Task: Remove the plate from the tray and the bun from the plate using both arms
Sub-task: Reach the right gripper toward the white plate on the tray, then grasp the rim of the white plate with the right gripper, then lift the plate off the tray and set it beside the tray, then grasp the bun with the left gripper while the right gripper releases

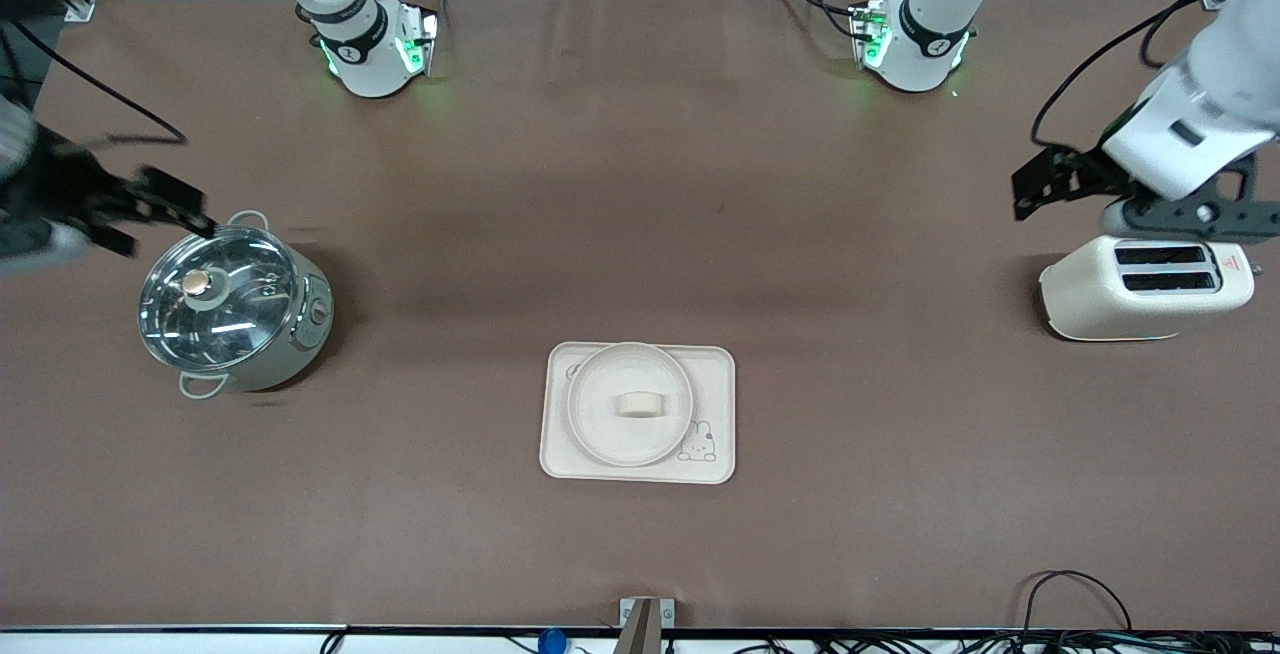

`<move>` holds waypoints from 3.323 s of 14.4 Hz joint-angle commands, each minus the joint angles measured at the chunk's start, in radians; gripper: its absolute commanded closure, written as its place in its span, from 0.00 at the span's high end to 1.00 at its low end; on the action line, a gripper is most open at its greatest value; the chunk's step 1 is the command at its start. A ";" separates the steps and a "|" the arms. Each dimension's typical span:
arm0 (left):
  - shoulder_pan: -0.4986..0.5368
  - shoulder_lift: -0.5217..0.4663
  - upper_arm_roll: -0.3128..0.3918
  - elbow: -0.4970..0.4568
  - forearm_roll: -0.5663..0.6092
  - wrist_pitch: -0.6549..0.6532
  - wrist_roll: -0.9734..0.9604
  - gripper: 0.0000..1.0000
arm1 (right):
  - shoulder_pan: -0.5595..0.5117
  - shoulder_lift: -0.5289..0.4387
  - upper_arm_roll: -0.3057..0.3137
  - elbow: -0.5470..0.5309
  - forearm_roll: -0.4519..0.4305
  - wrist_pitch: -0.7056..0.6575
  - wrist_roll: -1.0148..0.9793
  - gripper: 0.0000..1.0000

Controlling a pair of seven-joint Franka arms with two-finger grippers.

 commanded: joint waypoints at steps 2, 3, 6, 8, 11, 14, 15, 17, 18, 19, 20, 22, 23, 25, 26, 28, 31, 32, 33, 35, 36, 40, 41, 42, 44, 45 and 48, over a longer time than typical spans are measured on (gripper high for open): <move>-0.008 0.052 -0.009 0.035 -0.005 0.010 -0.067 1.00 | 0.108 0.200 -0.004 0.001 0.128 0.167 0.133 1.00; -0.011 0.060 -0.011 0.035 -0.007 0.020 -0.084 1.00 | 0.133 0.249 -0.004 0.002 0.172 0.213 0.155 1.00; -0.015 0.087 -0.011 0.033 -0.010 0.046 -0.109 1.00 | 0.214 0.403 -0.004 0.004 0.373 0.380 0.162 1.00; -0.015 0.109 -0.012 0.033 -0.013 0.049 -0.110 1.00 | 0.287 0.493 -0.004 0.011 0.456 0.510 0.162 1.00; -0.015 0.118 -0.011 0.028 -0.013 0.072 -0.110 1.00 | 0.366 0.609 -0.004 0.030 0.463 0.699 0.165 0.96; -0.014 0.133 -0.011 0.028 -0.010 0.073 -0.110 1.00 | 0.423 0.719 -0.004 0.105 0.460 0.767 0.195 0.82; -0.015 0.133 -0.011 0.028 -0.007 0.073 -0.110 1.00 | 0.423 0.733 -0.004 0.115 0.460 0.769 0.193 0.66; -0.020 0.133 -0.011 0.028 -0.005 0.073 -0.110 1.00 | 0.421 0.750 -0.004 0.128 0.460 0.773 0.192 0.11; -0.021 0.135 -0.011 0.028 -0.005 0.075 -0.110 1.00 | 0.427 0.752 -0.004 0.128 0.460 0.785 0.193 0.01; -0.021 0.133 -0.011 0.027 -0.005 0.075 -0.110 1.00 | 0.430 0.758 -0.004 0.128 0.461 0.804 0.190 0.00; -0.021 0.133 -0.011 0.027 -0.005 0.073 -0.110 1.00 | 0.432 0.761 -0.004 0.128 0.461 0.810 0.185 0.00; -0.021 0.135 -0.011 0.024 -0.005 0.073 -0.110 1.00 | 0.426 0.755 -0.002 0.126 0.464 0.812 0.176 0.00; -0.023 0.135 -0.011 0.024 -0.005 0.073 -0.110 1.00 | 0.417 0.753 0.002 0.125 0.464 0.815 0.167 0.00; -0.023 0.135 -0.011 0.024 -0.005 0.073 -0.110 1.00 | 0.413 0.681 0.024 0.081 0.466 0.803 0.156 0.00; -0.031 0.135 -0.011 0.024 -0.005 0.073 -0.110 1.00 | 0.412 0.629 0.030 0.035 0.466 0.802 0.150 0.00; -0.038 0.135 -0.011 0.025 -0.007 0.075 -0.112 1.00 | 0.415 0.508 0.034 -0.091 0.466 0.801 0.120 0.00; -0.058 0.136 -0.012 0.024 -0.014 0.075 -0.142 1.00 | 0.476 0.355 0.036 -0.325 0.464 0.810 0.084 0.00; -0.070 0.147 -0.012 0.022 -0.013 0.073 -0.178 1.00 | 0.505 0.333 0.036 -0.379 0.466 0.818 0.084 0.00; -0.089 0.155 -0.015 0.019 -0.016 0.073 -0.219 1.00 | 0.536 0.319 0.036 -0.432 0.466 0.853 0.084 0.00; -0.116 0.182 -0.018 0.006 -0.019 0.073 -0.306 1.00 | 0.576 0.314 0.036 -0.507 0.466 0.920 0.087 0.00; -0.135 0.204 -0.018 0.002 -0.019 0.075 -0.345 1.00 | 0.591 0.317 0.036 -0.519 0.466 0.942 0.087 0.00; -0.222 0.297 -0.018 -0.002 -0.019 0.107 -0.567 1.00 | 0.591 0.322 0.036 -0.535 0.466 0.944 0.069 0.13; -0.248 0.320 -0.018 -0.005 -0.019 0.128 -0.639 1.00 | 0.590 0.321 0.036 -0.533 0.466 0.939 0.076 0.52; -0.271 0.346 -0.017 -0.007 -0.019 0.151 -0.711 1.00 | 0.587 0.316 0.036 -0.533 0.466 0.937 0.078 0.74; -0.316 0.398 -0.018 -0.008 -0.019 0.216 -0.846 1.00 | 0.578 0.288 0.036 -0.529 0.466 0.931 0.083 1.00; -0.337 0.424 -0.018 -0.008 -0.019 0.249 -0.911 1.00 | 0.559 0.272 0.033 -0.523 0.467 0.930 0.083 1.00; -0.420 0.498 -0.018 -0.007 -0.019 0.377 -1.121 1.00 | 0.475 0.197 0.025 -0.500 0.466 0.872 0.069 1.00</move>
